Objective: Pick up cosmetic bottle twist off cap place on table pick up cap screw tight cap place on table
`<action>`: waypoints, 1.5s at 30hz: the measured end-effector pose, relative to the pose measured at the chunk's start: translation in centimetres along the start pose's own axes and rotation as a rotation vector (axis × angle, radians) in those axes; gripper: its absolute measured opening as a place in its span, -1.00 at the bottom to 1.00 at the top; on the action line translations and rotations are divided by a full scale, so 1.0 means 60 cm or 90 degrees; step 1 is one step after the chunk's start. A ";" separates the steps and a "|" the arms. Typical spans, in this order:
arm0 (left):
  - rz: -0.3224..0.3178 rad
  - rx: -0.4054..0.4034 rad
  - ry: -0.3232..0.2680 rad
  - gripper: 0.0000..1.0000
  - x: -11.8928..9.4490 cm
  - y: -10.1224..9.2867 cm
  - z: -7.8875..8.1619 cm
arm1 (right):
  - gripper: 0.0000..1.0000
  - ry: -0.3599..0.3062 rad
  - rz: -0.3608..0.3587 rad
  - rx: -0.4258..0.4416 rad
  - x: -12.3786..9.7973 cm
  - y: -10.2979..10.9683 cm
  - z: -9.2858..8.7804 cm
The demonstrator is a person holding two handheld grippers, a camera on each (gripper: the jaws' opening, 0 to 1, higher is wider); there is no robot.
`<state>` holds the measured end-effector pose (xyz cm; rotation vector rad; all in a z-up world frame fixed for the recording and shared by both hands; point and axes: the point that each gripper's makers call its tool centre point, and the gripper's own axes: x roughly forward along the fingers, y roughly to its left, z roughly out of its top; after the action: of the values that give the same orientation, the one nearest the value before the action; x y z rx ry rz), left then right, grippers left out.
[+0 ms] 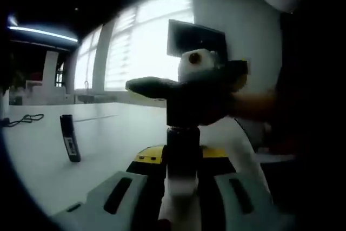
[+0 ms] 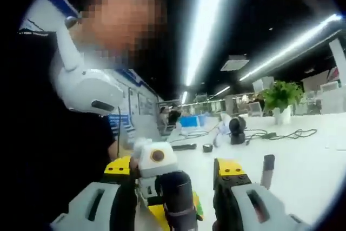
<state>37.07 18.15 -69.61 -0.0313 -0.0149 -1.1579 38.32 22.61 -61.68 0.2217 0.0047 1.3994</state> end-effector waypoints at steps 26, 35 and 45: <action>-0.015 -0.016 -0.018 -0.75 -0.004 -0.001 0.010 | -0.02 -0.050 -0.236 -0.027 -0.057 0.042 0.020; -0.009 -0.014 -0.017 -0.75 -0.003 0.001 0.011 | -0.04 -0.032 -0.377 -0.028 -0.063 0.019 0.005; -0.011 -0.008 -0.018 -0.75 -0.004 -0.002 0.012 | -0.24 0.029 -0.542 -0.078 -0.051 0.005 -0.025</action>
<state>36.86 18.33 -68.87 -0.0595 -0.0334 -1.1743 37.30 19.91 -63.49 0.0659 0.0465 0.5527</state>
